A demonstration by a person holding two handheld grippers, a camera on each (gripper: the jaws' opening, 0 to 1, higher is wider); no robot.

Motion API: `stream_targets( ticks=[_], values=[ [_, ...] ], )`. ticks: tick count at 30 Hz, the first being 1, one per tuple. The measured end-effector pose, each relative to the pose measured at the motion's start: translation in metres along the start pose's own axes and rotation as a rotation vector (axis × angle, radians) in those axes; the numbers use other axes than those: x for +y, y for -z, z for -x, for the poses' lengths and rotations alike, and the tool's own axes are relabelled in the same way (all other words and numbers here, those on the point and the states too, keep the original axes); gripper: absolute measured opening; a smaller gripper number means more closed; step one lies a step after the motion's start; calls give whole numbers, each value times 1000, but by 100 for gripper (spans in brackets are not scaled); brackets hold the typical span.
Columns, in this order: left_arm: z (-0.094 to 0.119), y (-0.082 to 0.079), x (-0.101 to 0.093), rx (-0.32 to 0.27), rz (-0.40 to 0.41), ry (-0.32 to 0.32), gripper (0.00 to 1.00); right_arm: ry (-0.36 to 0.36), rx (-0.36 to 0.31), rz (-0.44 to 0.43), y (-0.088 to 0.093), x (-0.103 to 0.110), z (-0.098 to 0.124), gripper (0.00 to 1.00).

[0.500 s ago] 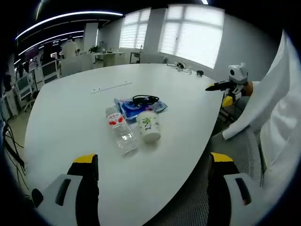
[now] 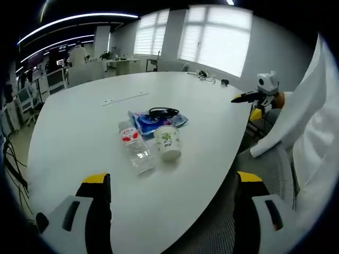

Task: Arrange the tabletop items into an orderly group along one side of the table until the central work area is clear of visible clutter.

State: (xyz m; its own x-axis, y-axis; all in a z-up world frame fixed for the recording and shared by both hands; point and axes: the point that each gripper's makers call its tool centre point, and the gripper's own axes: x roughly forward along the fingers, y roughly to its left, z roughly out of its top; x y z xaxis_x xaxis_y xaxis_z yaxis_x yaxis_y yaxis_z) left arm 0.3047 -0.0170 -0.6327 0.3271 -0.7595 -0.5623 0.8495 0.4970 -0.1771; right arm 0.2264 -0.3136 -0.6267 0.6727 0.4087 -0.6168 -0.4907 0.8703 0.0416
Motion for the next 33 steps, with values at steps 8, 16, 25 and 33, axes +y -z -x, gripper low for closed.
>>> stream_targets(
  ticks=[8,16,25,33],
  values=[
    [0,0,0,7,-7,4,99,2,0,5,-1,-2,0,84],
    [1,-4,3,4,-14,3,99,2,-2,10,-3,-5,0,83],
    [0,-6,3,6,-21,4,99,-3,3,16,-4,-7,-1,83],
    [-2,-10,4,4,-24,6,99,-7,5,23,-7,-9,-4,83]
  ],
)
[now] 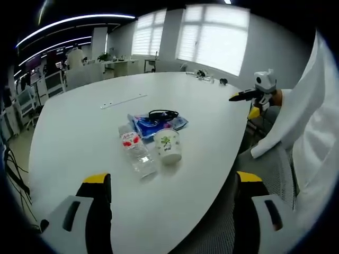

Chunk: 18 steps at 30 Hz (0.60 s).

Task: Arrange the tabletop items into an orderly group along one side of the table until the central work area is clear of visible clutter.

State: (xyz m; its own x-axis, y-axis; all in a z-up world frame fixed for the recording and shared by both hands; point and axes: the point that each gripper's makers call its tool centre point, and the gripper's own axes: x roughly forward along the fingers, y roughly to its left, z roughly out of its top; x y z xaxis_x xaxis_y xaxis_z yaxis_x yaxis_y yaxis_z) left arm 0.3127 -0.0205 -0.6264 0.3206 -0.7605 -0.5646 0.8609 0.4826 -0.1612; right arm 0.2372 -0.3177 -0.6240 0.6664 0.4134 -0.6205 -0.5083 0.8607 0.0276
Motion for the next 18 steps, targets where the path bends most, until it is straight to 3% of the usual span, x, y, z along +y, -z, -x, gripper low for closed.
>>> stream_targets(
  ticks=[18],
  values=[
    [-4,-8,4,-6,-9,0,99,0,-12,5,-9,-7,-6,83]
  ],
)
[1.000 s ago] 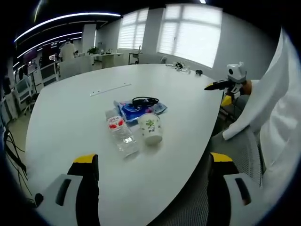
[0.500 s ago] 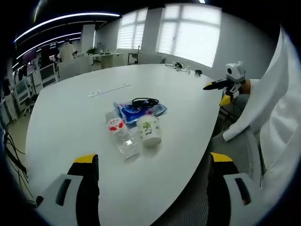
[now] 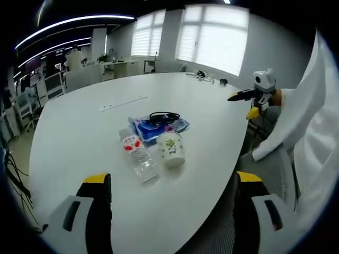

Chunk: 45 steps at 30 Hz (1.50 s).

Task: Arrange the tabletop items into an orderly group along one side of the table until the central work area is clear of visible clutter.

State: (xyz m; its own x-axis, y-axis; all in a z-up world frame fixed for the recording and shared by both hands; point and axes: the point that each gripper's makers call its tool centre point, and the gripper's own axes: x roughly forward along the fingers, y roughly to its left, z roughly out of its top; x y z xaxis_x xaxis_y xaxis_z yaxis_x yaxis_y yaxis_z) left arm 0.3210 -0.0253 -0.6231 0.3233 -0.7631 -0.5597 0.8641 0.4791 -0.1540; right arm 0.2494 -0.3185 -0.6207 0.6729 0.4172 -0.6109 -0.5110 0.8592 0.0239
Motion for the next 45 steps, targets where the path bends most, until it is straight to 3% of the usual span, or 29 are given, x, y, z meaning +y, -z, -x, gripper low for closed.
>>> stream_targets(
  ticks=[18,45],
  values=[
    [-9,-16,10,-17,-22,-1,98,2,-29,20,-19,-14,-14,80],
    [-32,-43,25,-31,-49,13,97,17,-67,27,-60,-50,-62,72]
  ],
)
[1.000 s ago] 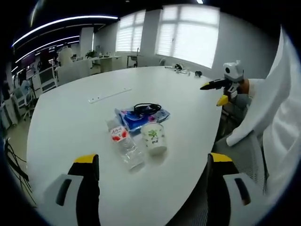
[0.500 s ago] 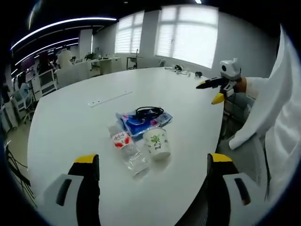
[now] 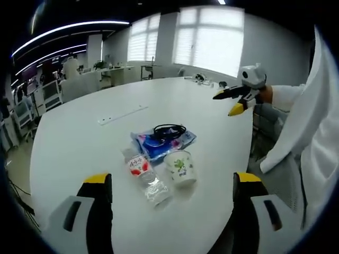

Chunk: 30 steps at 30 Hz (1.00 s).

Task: Arrange the tabletop items into an orderly group along one side of the table until the central work area is clear of visible clutter.

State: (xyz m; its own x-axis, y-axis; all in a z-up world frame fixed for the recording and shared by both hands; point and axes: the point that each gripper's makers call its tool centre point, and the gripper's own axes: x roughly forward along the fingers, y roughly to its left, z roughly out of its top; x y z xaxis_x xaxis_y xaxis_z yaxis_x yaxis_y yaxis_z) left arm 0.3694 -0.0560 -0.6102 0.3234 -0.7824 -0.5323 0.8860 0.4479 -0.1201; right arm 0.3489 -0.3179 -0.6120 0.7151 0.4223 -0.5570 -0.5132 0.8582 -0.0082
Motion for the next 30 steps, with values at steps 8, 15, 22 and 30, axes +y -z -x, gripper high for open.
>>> stream_targets(
  ticks=[8,15,22,30],
  values=[
    [-10,-9,7,-7,-5,9,97,-10,-7,-15,-7,-8,-20,72],
    [-20,-13,12,-4,-10,21,97,-13,-14,-24,-15,-16,-32,69],
    [-31,-20,15,-5,-17,38,97,-4,-6,-34,-15,-25,-45,69],
    [-42,-26,21,-11,-21,47,97,5,4,-59,-14,-32,-64,66]
  ],
)
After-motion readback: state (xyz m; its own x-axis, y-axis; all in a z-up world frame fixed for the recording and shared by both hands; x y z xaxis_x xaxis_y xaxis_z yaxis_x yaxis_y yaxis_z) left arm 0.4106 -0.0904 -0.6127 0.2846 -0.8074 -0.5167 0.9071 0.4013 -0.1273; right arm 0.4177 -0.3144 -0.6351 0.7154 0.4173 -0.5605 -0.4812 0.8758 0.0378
